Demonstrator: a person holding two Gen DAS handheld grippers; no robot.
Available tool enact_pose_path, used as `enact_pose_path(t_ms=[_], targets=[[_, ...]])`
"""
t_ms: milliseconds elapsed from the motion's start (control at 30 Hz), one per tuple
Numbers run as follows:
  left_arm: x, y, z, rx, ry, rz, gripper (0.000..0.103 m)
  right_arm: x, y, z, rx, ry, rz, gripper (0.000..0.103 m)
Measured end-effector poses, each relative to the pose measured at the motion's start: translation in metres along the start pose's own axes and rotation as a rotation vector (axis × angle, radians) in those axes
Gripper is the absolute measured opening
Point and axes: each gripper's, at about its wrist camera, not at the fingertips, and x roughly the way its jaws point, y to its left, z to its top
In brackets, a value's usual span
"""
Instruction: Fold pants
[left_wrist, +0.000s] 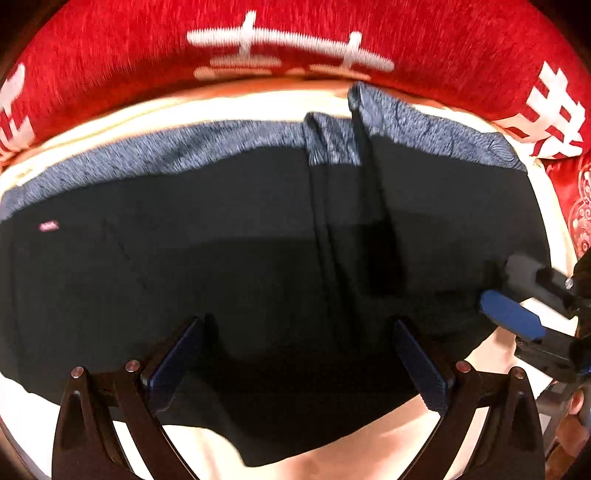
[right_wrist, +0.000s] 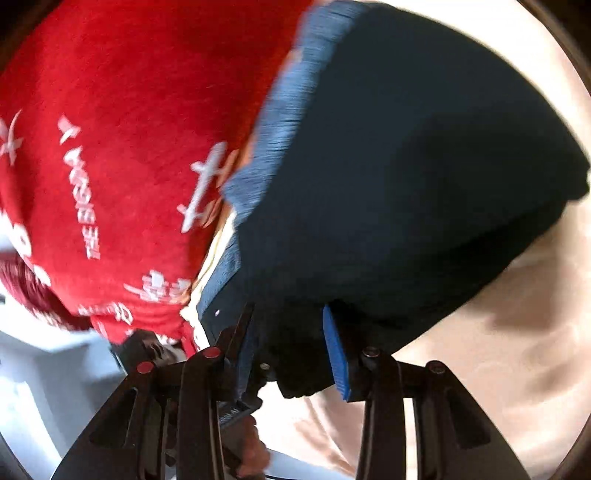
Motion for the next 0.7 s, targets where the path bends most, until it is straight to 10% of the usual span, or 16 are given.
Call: enact_pose_path(t_ms=[233,300,533,700], targets=[[0.001,0.0,-0.011,-0.004,0.004,-0.002,0.102,0.019,-0.017,0.014,0.123,-0.03,0.156,0.039],[-0.008,0.001,-0.011,0.0,-0.005,0.008,0.102,0.02,-0.014,0.016,0.116,-0.031,0.132,0.005],[-0.046,0.024,-0.02,-0.043,-0.062,0.081,0.102,-0.001,0.032,0.0,-0.124,0.039,0.026,0.005],[-0.034,0.049,-0.023,-0.085,-0.034,0.147,0.102,0.029,0.001,-0.002,-0.057,0.07,-0.067,0.005]])
